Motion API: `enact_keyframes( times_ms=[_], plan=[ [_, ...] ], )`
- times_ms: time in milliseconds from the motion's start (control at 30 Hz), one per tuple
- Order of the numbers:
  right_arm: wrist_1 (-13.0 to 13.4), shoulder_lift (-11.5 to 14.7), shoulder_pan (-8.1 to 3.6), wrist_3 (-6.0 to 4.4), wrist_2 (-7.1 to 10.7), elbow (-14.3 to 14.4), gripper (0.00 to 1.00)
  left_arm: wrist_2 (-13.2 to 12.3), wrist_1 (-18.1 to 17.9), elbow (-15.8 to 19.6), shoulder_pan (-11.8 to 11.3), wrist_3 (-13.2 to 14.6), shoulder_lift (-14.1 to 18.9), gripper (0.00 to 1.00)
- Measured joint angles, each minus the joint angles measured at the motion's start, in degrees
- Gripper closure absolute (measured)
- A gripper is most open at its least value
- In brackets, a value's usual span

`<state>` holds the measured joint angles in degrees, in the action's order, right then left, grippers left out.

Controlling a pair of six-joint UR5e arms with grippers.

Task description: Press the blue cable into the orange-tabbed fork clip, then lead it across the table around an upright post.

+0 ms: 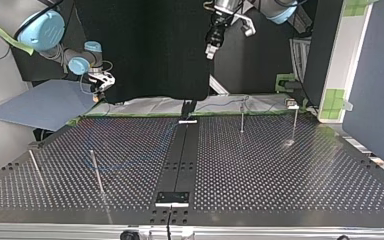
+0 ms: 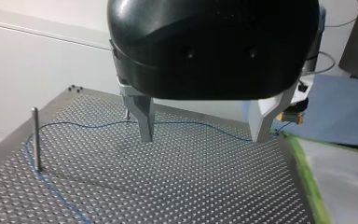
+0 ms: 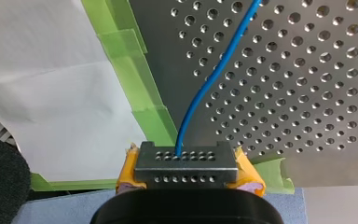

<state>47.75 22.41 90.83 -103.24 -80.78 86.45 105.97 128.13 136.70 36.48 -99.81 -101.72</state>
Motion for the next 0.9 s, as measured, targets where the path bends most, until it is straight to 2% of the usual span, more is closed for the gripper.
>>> enact_keyframes(
  times_ms=[233,900],
  plan=[
    [0.1,0.0,0.0,0.12,0.0,0.0,1.0,-0.1,-2.0,0.0,-0.3,1.1,0.0,0.0],
    [0.1,0.0,0.0,0.13,-0.01,0.0,1.0,-0.1,-2.1,-0.1,-0.3,1.2,0.0,0.0]
  ],
)
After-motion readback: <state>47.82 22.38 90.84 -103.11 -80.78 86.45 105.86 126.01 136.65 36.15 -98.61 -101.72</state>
